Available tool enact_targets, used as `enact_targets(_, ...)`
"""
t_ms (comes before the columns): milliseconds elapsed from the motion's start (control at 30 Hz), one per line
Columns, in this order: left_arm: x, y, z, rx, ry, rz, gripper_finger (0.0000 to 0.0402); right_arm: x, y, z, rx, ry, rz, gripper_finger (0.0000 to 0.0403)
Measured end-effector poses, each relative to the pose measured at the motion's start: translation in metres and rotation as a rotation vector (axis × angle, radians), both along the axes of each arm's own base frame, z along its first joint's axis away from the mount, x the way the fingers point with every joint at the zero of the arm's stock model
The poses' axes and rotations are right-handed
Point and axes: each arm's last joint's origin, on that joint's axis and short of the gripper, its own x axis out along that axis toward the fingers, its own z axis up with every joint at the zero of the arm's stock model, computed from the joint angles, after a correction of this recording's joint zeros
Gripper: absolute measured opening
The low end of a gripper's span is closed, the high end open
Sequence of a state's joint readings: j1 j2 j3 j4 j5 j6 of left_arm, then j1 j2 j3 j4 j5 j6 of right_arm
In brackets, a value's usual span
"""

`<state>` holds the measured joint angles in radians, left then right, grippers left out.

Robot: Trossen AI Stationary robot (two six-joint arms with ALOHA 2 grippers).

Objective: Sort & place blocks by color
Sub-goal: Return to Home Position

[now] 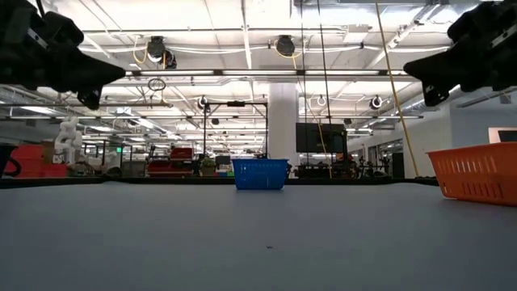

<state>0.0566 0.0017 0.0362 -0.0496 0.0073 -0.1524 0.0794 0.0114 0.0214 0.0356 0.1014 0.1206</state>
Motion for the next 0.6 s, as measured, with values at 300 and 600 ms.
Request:
enact_targets(300,0.0017,-0.0003,-0.0025,0.018,-0.038,-0.018,0.0006,-0.0001,-0.0002,0.0001,-0.027,-0.002,-0.003,0.0)
enact_targets(600,0.0017,-0.0005,-0.0026,0.07,-0.035,-0.021,0.0005,0.0,-0.0002,-0.0003,-0.036,0.002,-0.003,0.0)
